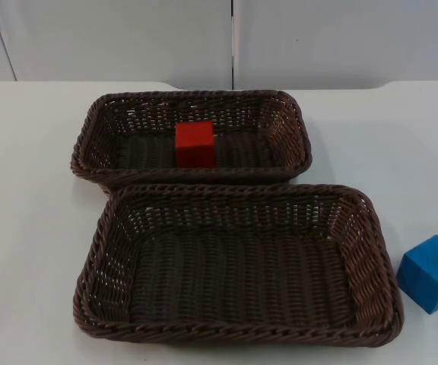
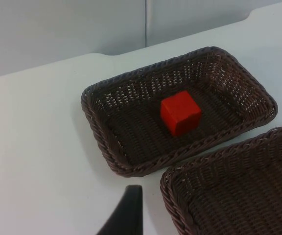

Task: Pick up one cube with the left hand and place it into the upper basket. Pick up one cube with the right hand and place it into the lower basket.

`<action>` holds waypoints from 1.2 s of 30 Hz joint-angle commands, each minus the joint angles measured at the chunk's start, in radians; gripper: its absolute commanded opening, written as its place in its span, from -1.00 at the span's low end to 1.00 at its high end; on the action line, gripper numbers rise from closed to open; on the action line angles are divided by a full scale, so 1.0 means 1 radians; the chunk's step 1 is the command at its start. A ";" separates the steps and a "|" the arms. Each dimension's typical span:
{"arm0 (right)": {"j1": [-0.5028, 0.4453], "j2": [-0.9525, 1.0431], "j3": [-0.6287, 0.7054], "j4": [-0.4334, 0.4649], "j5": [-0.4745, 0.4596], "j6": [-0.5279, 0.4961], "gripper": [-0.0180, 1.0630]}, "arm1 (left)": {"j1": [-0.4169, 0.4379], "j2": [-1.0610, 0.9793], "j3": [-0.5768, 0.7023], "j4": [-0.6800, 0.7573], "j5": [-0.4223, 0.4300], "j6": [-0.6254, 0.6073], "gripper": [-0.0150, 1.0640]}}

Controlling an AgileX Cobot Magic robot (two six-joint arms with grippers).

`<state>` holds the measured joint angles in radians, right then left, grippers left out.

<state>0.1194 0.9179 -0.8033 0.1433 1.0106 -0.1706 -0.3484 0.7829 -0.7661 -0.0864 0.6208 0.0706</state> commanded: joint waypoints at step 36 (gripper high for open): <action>0.169 0.527 -0.007 0.018 -0.294 -0.313 0.98 | 0.001 -0.004 0.004 -0.018 0.011 -0.009 0.73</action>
<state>0.2822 1.4355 -0.8033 0.1609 0.7313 -0.4520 -0.3484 0.7829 -0.7661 -0.0922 0.6250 0.0688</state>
